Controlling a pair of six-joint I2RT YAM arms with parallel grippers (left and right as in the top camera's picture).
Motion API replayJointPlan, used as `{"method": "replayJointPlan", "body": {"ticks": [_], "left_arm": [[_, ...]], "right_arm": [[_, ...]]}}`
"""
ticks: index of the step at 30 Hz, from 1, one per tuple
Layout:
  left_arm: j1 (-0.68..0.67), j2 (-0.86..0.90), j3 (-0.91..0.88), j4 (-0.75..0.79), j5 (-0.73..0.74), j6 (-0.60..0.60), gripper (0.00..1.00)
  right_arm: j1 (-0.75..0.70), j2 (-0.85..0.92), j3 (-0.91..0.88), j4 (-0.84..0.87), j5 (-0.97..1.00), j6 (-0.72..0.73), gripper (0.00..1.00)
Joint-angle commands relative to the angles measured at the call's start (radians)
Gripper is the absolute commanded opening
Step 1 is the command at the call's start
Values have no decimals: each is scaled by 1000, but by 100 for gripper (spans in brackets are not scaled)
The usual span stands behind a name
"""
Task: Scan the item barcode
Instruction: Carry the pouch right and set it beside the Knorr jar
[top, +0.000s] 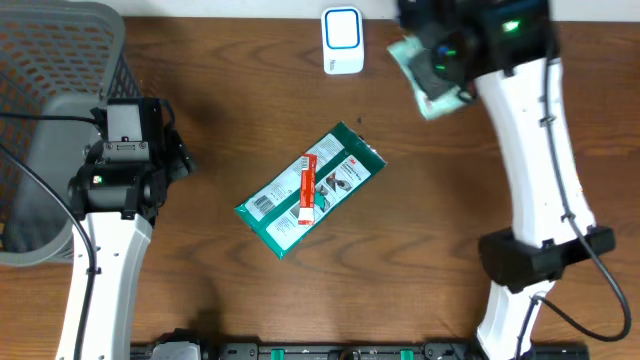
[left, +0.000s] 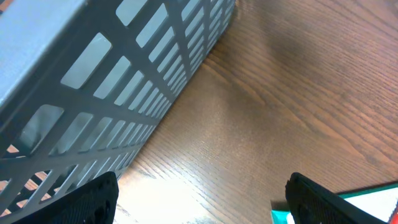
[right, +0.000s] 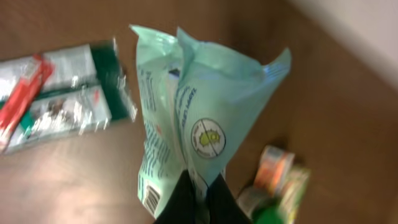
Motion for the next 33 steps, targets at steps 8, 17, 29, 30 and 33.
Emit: {"method": "replayJointPlan", "body": {"ticks": [8, 17, 29, 30, 33], "left_arm": [[5, -3, 10, -1, -13, 9, 87], [5, -3, 10, -1, -13, 9, 87], [5, -3, 10, -1, -13, 9, 87], [5, -3, 10, -1, -13, 9, 87], [5, -3, 10, -1, -13, 9, 87]], "right_arm": [[-238, 37, -271, 10, -142, 124, 1], [-372, 37, -680, 226, -131, 124, 1], [-460, 37, -918, 463, -92, 131, 1], [-461, 37, -926, 478, -89, 131, 1], [-461, 37, -937, 499, -87, 131, 19]]}}
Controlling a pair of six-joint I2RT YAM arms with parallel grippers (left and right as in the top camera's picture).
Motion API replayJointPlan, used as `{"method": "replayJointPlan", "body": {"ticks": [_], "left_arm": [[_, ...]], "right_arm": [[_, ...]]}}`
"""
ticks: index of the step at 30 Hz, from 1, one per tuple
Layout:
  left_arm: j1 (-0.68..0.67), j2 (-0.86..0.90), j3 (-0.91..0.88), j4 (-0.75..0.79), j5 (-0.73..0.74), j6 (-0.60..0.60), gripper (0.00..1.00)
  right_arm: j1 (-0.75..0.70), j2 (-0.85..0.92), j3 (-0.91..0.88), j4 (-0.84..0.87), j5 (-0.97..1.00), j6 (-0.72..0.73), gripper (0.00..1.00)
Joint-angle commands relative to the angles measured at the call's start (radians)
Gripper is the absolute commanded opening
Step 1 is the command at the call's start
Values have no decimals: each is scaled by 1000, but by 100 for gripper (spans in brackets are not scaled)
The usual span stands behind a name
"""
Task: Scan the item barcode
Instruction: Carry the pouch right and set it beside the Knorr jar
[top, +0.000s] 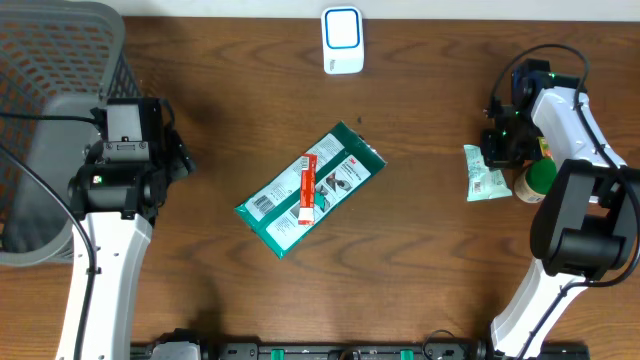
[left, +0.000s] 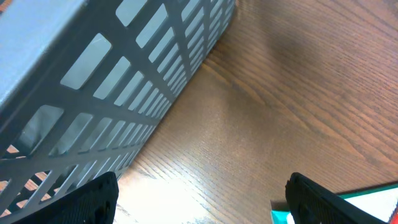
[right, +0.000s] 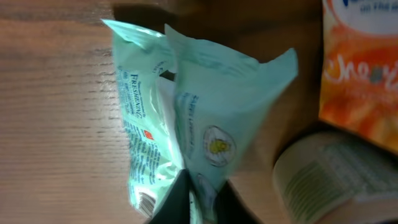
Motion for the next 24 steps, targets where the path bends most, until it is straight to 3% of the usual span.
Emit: {"method": "replayJointPlan", "body": {"ticks": [1, 5, 7, 9, 11, 21, 24], "left_arm": [[5, -3, 10, -1, -13, 9, 87], [5, -3, 10, -1, -13, 9, 87], [5, -3, 10, -1, -13, 9, 87], [5, -3, 10, -1, -13, 9, 87], [5, -3, 10, -1, -13, 9, 87], [5, -3, 10, -1, -13, 9, 87], [5, -3, 10, -1, -13, 9, 87]], "right_arm": [[-8, 0, -15, 14, 18, 15, 26], [-8, 0, -15, 17, 20, 15, 48], [-8, 0, -15, 21, 22, 14, 75], [-8, 0, -15, 32, 22, 14, 93], [-8, 0, -14, 53, 22, 14, 99], [-8, 0, 0, 126, -61, 14, 98], [-7, 0, 22, 110, -277, 15, 80]]}}
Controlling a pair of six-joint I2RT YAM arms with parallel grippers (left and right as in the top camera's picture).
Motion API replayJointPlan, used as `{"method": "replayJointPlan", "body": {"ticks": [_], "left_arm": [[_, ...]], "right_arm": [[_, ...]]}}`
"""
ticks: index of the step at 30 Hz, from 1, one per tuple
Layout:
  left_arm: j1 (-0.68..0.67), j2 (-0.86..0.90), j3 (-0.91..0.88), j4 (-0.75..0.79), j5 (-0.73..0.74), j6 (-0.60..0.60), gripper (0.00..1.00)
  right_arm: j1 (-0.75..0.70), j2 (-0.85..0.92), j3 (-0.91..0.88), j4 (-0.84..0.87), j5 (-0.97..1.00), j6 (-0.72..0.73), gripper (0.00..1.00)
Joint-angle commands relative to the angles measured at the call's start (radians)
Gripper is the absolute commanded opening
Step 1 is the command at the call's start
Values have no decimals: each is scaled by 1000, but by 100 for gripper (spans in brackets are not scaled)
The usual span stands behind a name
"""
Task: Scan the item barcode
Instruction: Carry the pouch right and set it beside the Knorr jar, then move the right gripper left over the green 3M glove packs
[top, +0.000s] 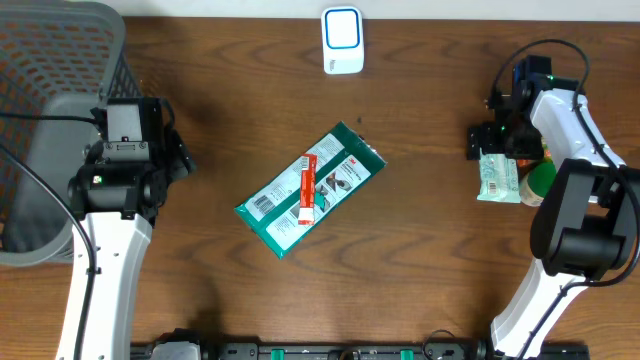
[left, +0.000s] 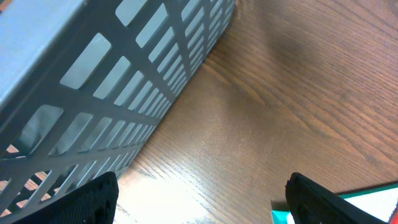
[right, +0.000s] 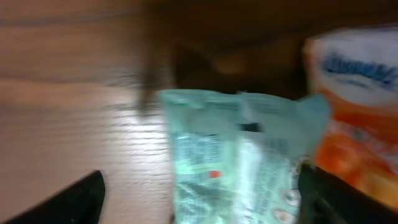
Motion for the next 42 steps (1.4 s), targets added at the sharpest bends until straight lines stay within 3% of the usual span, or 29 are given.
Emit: {"method": "replayJointPlan", "body": {"ticks": [1, 6, 9, 13, 15, 25, 31, 37, 39, 40, 41, 42], "left_arm": [[5, -3, 10, -1, -13, 9, 87], [5, -3, 10, -1, -13, 9, 87], [5, -3, 10, -1, -13, 9, 87], [5, -3, 10, -1, -13, 9, 87], [5, -3, 10, -1, -13, 9, 87], [5, -3, 10, -1, -13, 9, 87], [5, -3, 10, -1, -13, 9, 87], [5, -3, 10, -1, -13, 9, 87], [5, -3, 10, -1, -13, 9, 87], [5, -3, 10, -1, -13, 9, 87], [5, -3, 10, -1, -13, 9, 87], [5, -3, 10, -1, -13, 9, 87]], "right_arm": [[-6, 0, 35, -11, -299, 4, 80], [-3, 0, 35, -18, -415, 4, 80], [3, 0, 32, -18, -369, 4, 80], [13, 0, -2, -25, -303, 4, 66], [23, 0, -37, -18, -282, 4, 64], [14, 0, -118, 10, 62, 63, 61], [20, 0, -118, 13, 87, 72, 64], [38, 0, -118, 40, -157, 53, 74], [42, 0, -118, 73, -329, 45, 82], [43, 0, -118, 90, -417, 45, 94], [45, 0, -118, 107, -525, 45, 99], [45, 0, -118, 120, -628, 46, 99]]}}
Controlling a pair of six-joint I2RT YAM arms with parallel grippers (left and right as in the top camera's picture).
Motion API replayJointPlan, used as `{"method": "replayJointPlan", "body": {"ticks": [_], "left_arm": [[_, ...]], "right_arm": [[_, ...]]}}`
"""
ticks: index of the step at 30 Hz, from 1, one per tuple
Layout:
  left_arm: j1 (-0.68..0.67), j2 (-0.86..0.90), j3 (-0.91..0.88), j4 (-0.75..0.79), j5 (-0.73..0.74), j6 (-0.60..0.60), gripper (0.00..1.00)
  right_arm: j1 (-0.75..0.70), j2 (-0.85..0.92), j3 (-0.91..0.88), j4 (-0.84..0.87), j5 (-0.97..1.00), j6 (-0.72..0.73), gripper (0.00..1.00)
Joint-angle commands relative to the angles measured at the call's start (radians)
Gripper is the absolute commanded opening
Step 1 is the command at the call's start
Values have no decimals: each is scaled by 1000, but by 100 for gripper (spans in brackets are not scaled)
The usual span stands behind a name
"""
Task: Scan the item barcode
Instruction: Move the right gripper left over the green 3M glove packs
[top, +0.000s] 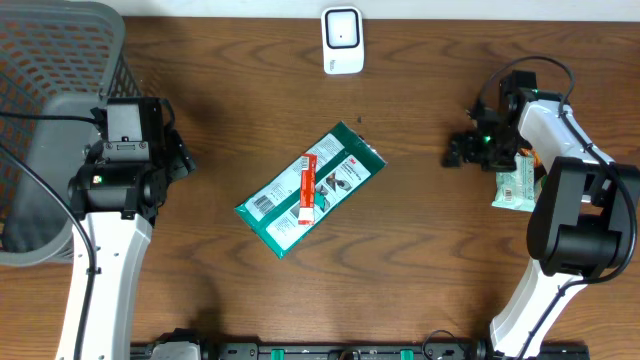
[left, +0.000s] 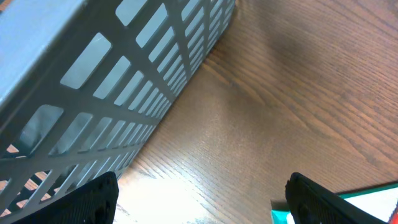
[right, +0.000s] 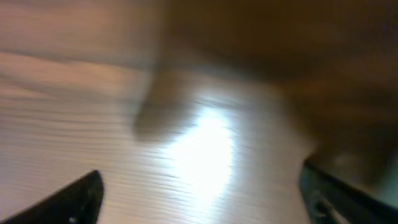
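A white scanner (top: 342, 40) stands at the table's far edge. In the middle lies a green flat package (top: 312, 188) with a red strip and a barcode label; its corner (left: 281, 216) shows in the left wrist view. A mint-green pouch (top: 517, 187) lies at the right. My right gripper (top: 462, 152) is open just left of the pouch, over bare wood (right: 199, 199). My left gripper (top: 176, 156) is open beside the basket, nothing between its fingers (left: 199, 208).
A grey mesh basket (top: 60, 60) fills the left rear corner; its wall (left: 112, 81) is close to my left gripper. A bit of orange packaging (top: 528, 155) shows under the right arm near the pouch.
My right gripper, open over the mint pouch before, now stands to the left of it over bare wood. The pouch lies slightly farther right. The left arm has not moved.
My right gripper held the mint pouch up near the scanner. Then it held the pouch low at the table's right side, next to other goods. Then it was open with the pouch lying on the table, and now it is left of the pouch.
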Motion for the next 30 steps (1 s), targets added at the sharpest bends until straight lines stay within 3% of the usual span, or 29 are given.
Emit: {"method": "replayJointPlan", "body": {"ticks": [1, 5, 9, 14, 17, 28, 30], "left_arm": [[5, -3, 10, -1, -13, 9, 87], [5, -3, 10, -1, -13, 9, 87], [5, -3, 10, -1, -13, 9, 87], [5, -3, 10, -1, -13, 9, 87], [5, -3, 10, -1, -13, 9, 87], [5, -3, 10, -1, -13, 9, 87], [5, -3, 10, -1, -13, 9, 87]], "right_arm": [[19, 0, -3, 39, -438, 2, 99], [55, 0, -4, 28, -571, 16, 97], [137, 0, -21, 13, -571, 68, 79], [290, 0, -40, 70, -560, 166, 64], [396, -2, -35, 131, -450, 290, 58], [727, -2, 333, -83, 143, 591, 64], [771, -2, 340, -62, 167, 591, 77]]}}
